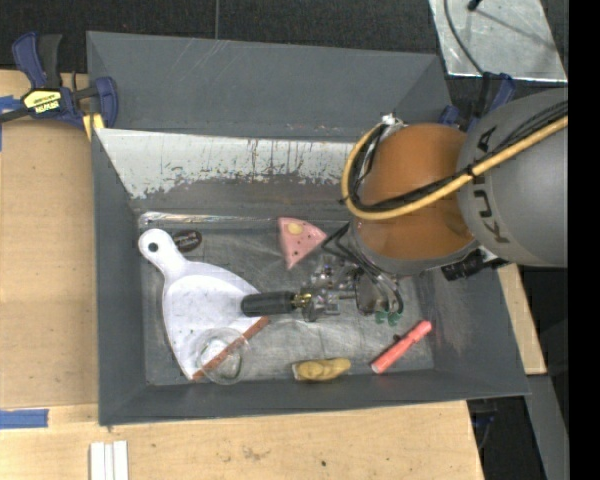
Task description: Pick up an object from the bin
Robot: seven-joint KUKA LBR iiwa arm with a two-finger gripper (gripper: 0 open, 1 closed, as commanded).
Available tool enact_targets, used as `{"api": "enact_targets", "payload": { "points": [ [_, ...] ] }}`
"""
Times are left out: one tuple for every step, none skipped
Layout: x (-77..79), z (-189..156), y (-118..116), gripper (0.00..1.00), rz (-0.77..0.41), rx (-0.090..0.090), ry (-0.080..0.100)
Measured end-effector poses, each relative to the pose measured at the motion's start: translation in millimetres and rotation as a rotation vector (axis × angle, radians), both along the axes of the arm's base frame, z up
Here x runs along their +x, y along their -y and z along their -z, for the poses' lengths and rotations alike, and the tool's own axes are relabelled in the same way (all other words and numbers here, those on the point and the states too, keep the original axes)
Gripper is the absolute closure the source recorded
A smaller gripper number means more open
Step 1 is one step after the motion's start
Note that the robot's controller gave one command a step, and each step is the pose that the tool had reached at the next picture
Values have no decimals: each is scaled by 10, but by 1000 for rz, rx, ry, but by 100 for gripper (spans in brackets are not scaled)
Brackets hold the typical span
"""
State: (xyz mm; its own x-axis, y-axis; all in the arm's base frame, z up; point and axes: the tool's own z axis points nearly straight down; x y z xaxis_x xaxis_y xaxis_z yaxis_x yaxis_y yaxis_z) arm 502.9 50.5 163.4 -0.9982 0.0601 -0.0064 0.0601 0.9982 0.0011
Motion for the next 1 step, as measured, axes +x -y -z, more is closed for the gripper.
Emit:
{"api": "enact_targets", "payload": {
  "points": [
    [-73, -167, -21, 100, -7, -1, -6]
  ]
}}
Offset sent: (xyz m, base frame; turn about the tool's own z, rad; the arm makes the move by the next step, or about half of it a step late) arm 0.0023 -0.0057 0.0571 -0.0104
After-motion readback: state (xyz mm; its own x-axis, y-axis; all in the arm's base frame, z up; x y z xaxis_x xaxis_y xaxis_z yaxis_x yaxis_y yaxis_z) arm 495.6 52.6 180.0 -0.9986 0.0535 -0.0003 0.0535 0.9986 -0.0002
